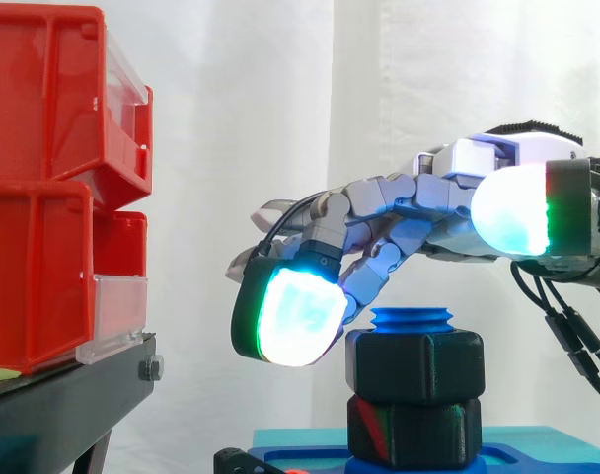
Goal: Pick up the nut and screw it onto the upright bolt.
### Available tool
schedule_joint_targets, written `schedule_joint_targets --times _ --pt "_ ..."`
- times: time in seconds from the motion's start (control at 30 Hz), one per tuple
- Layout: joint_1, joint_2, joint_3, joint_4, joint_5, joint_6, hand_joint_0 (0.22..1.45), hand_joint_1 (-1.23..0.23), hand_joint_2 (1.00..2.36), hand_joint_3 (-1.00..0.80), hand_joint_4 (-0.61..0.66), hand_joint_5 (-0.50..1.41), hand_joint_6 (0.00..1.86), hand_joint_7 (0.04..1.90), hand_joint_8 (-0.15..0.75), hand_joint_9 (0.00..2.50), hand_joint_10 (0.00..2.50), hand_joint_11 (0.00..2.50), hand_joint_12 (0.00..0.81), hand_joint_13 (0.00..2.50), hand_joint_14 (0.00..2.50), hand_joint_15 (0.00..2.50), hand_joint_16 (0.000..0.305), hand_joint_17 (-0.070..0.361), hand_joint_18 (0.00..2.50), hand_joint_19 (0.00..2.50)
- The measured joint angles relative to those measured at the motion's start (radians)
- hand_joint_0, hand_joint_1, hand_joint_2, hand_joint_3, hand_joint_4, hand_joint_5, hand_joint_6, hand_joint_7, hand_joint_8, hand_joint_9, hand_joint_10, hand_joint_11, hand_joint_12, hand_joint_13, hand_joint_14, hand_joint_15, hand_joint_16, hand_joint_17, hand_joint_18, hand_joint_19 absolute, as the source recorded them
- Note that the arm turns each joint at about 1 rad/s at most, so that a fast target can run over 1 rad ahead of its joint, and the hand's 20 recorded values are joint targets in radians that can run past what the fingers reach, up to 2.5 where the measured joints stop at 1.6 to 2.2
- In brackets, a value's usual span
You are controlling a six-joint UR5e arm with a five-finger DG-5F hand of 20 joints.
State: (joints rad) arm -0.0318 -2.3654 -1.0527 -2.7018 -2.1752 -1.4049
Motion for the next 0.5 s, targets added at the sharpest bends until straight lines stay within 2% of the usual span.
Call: schedule_joint_targets --times 0.3,0.5 --pt "-0.003 0.000 -0.001 -0.001 -0.002 0.000 0.51 -0.09 1.00 -0.50 0.16 0.01 0.50 1.24 0.257 0.80 0.00 0.00 0.305 0.36 0.00 0.00 0.034 0.076 0.02 0.00" --pt "-0.006 0.000 -0.001 -0.007 -0.004 -0.001 0.52 -0.12 1.00 -0.50 0.19 0.04 0.50 1.30 0.267 0.92 0.00 0.00 0.290 0.43 0.00 0.00 0.031 0.071 0.10 0.00"
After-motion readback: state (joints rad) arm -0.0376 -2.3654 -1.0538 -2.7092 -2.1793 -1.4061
